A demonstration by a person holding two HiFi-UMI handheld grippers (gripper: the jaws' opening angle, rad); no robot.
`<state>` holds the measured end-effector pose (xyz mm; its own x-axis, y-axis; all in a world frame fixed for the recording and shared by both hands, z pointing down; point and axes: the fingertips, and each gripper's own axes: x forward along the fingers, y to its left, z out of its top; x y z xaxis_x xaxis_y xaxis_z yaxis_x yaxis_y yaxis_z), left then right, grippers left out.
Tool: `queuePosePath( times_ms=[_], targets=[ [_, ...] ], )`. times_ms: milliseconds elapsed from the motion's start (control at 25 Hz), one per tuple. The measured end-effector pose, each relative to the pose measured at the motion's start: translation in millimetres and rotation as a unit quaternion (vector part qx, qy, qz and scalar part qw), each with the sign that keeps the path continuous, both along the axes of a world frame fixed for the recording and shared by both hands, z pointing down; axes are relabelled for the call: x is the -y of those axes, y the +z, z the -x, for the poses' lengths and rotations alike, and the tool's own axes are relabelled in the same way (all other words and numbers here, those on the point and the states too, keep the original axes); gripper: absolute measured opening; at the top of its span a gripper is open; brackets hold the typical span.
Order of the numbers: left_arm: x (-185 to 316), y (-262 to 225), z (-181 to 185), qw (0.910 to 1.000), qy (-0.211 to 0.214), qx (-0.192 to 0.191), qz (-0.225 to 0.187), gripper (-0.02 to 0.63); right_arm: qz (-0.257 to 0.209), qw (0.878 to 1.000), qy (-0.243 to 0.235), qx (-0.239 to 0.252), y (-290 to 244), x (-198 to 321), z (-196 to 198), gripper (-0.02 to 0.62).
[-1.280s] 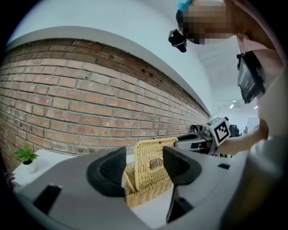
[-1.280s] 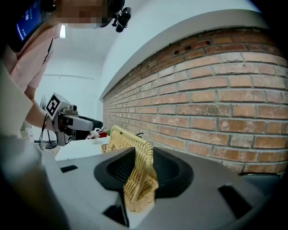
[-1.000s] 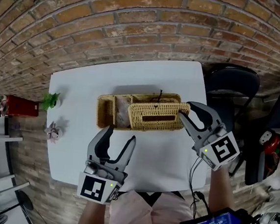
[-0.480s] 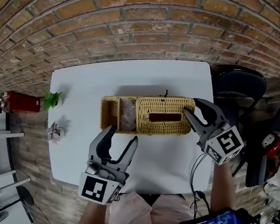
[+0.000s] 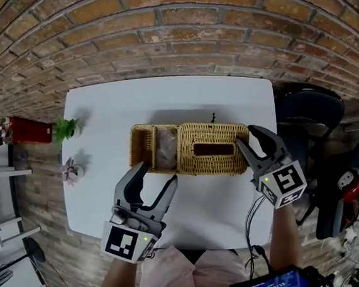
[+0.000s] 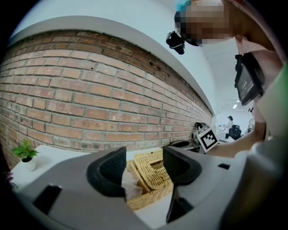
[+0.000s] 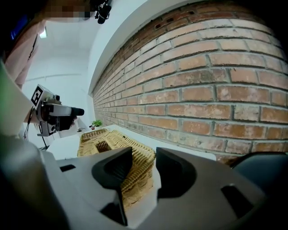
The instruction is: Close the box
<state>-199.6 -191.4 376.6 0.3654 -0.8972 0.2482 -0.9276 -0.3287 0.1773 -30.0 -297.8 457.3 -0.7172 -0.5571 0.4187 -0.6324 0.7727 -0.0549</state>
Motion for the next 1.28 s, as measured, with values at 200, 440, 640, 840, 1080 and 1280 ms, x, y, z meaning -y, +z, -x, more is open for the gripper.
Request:
queuePosePath(
  times_ms=[200,440,640,840,1080,1280],
  targets=[
    [-3,1,2,1.0000,0.004,0.005,-0.004,0.261,-0.004,1.000,0.001,-0.021,9,0,0,0.170],
    [-8,-5,3,0.9998,0.007,0.011,-0.013,0.261,-0.003,0.999,0.032,0.008,-3,3,-6,0.169],
    [-12,-31,-8,0.9993,0.006,-0.008,-0.037,0.261,-0.020,0.997,0.056,0.053,-46,-9,-9,0.167],
    [-13,-71,-25,0.9972,0.001,-0.012,-0.073,0.261,-0.057,0.991,0.069,0.100,-105,-36,-4,0.160],
    [-24,-125,-43,0.9934,-0.038,-0.008,-0.108,0.241,-0.082,0.988,0.061,0.114,-161,-77,1,0.127],
    [-37,-155,-54,0.9882,-0.080,0.013,-0.130,0.039,-0.137,0.981,0.088,0.103,-200,-100,-15,0.036]
  ],
)
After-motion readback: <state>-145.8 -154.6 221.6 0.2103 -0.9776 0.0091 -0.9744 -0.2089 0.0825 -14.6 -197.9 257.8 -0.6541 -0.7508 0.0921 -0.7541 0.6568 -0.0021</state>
